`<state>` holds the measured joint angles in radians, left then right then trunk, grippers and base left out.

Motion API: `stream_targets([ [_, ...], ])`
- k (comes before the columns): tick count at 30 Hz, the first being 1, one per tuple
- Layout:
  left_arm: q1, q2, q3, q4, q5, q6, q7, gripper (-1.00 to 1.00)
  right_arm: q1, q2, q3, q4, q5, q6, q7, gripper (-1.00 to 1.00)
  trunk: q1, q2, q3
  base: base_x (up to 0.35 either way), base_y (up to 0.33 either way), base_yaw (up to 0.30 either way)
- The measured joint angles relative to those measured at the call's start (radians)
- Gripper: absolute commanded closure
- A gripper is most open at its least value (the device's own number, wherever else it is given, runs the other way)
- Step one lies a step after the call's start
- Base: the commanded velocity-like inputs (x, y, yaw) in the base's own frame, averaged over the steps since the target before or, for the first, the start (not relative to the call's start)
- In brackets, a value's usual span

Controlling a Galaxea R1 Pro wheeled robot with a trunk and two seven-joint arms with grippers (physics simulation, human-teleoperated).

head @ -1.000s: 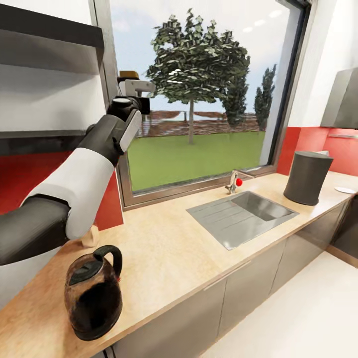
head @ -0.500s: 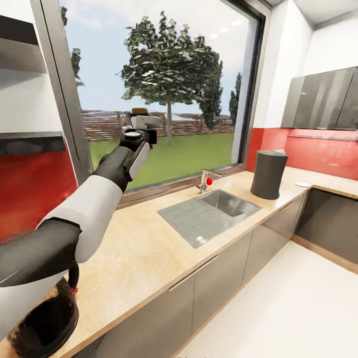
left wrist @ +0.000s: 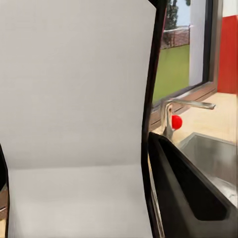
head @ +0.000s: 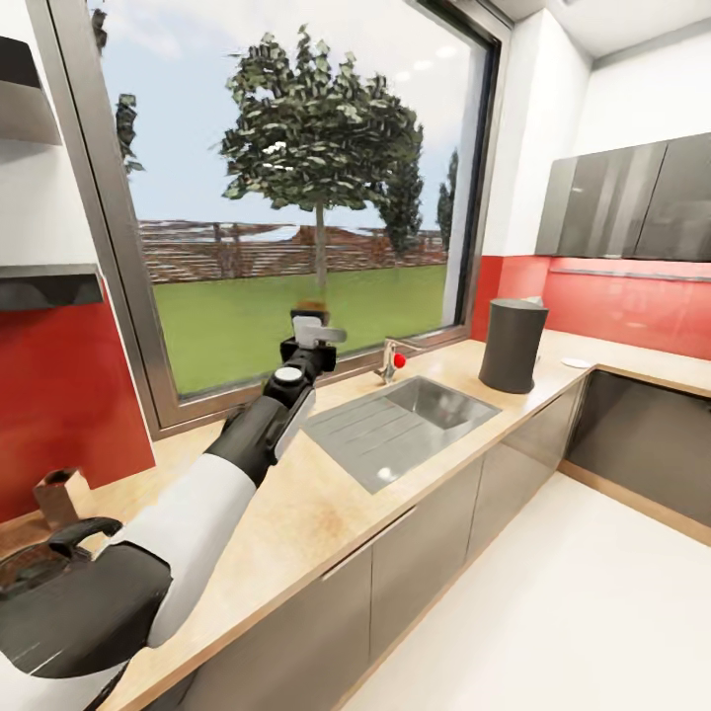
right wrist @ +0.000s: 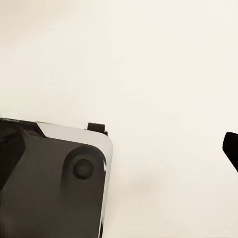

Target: Set up a coffee station on the kitchen countertop: keep the coffee maker on the countertop, move the bottle of coffee from the kitchen shelf to the counter next to the coffee maker, place a paper coffee filter on top of the coffee maker, put the saucer next to the coffee maker with the coffee cup on the saucer, and place the electric kettle next to the coffee maker.

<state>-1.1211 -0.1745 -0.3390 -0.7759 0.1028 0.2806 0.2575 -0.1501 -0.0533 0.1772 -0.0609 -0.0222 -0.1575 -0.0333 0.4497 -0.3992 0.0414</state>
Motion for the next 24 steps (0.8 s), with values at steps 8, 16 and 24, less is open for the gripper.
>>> stream_targets([
  [8,0.135,0.0,-0.004,-0.009,-0.001,-0.119,0.007,1.0,0.0,0.011,0.0,-0.01,-0.001,-0.001,0.001,-1.0,0.0,0.0,0.0,0.043,-0.022,0.0],
  [16,0.212,0.0,-0.003,-0.009,-0.002,-0.143,0.005,1.0,0.0,0.018,0.0,-0.009,-0.001,-0.001,0.001,-1.0,0.0,0.0,0.0,0.224,-0.157,0.0],
  [24,0.244,0.0,-0.007,0.0,-0.001,-0.183,0.004,1.0,0.0,0.018,0.001,-0.009,-0.001,-0.001,0.001,-1.0,0.0,0.0,0.0,0.238,-0.17,0.0],
])
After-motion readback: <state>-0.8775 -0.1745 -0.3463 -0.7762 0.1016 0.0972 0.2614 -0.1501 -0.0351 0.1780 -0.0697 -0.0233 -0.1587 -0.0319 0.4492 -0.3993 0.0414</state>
